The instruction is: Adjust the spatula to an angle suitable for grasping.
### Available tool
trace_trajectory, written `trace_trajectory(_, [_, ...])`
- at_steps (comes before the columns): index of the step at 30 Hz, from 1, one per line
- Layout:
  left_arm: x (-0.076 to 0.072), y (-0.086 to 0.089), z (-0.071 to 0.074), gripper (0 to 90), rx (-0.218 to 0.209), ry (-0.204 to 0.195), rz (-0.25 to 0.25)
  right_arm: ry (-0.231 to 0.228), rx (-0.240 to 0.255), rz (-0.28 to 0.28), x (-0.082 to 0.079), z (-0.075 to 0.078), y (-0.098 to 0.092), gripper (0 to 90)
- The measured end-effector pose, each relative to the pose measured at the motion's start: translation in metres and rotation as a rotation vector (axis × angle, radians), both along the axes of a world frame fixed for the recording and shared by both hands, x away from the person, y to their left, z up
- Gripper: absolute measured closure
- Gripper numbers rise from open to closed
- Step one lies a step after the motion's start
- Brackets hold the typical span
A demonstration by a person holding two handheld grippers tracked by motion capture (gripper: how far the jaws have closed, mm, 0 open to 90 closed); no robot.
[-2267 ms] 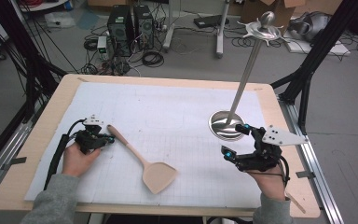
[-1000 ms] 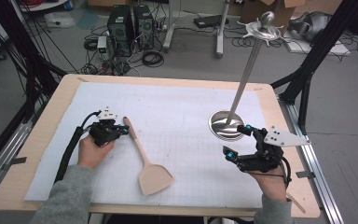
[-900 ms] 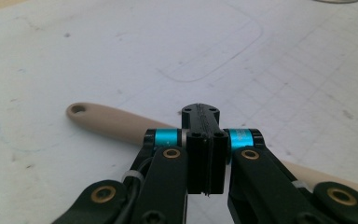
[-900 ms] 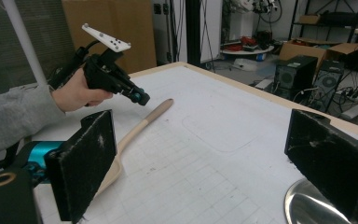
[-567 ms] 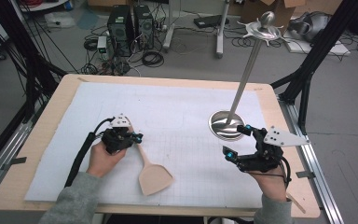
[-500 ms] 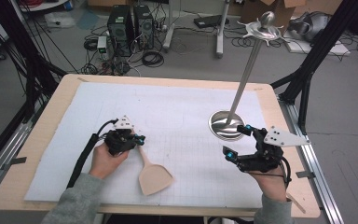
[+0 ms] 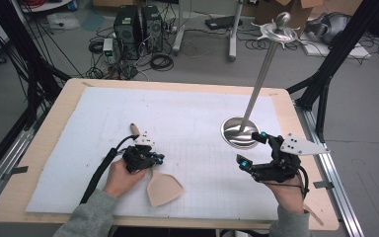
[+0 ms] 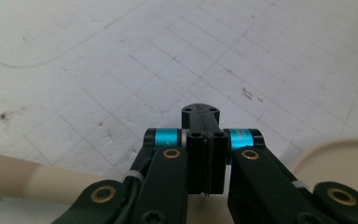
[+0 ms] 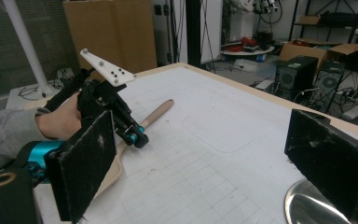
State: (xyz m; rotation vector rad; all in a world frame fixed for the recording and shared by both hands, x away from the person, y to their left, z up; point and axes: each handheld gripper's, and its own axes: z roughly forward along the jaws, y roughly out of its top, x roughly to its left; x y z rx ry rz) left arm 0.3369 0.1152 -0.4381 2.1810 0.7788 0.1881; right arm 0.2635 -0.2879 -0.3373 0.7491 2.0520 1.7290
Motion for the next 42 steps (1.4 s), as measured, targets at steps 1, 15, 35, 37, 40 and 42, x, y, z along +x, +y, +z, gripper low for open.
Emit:
trace_trajectory(1, [-0.002,-0.001,-0.001,89.2,0.011,0.003,-0.002,-0.003,-0.001,0.000,0.000,0.000,0.000,8.1])
trace_trajectory(15, [-0.014,0.014,0.004,89.2,0.040,-0.003,-0.037,0.006,-0.013,0.005,0.002,-0.002,0.004,8.1])
trace_trajectory(35, [-0.037,0.043,0.005,89.3,0.057,0.020,-0.088,0.006,-0.019,0.004,0.002,-0.002,0.005,8.1])
trace_trajectory(37, [-0.039,0.047,0.004,89.3,0.054,0.018,-0.091,0.007,-0.019,0.004,0.002,-0.002,0.005,8.1])
trace_trajectory(40, [-0.040,0.050,0.003,89.4,0.046,0.025,-0.088,0.010,-0.020,0.004,0.002,-0.002,0.006,8.1])
trace_trajectory(42, [-0.041,0.049,0.002,89.4,0.043,0.018,-0.086,0.012,-0.022,0.006,0.002,-0.002,0.006,8.1])
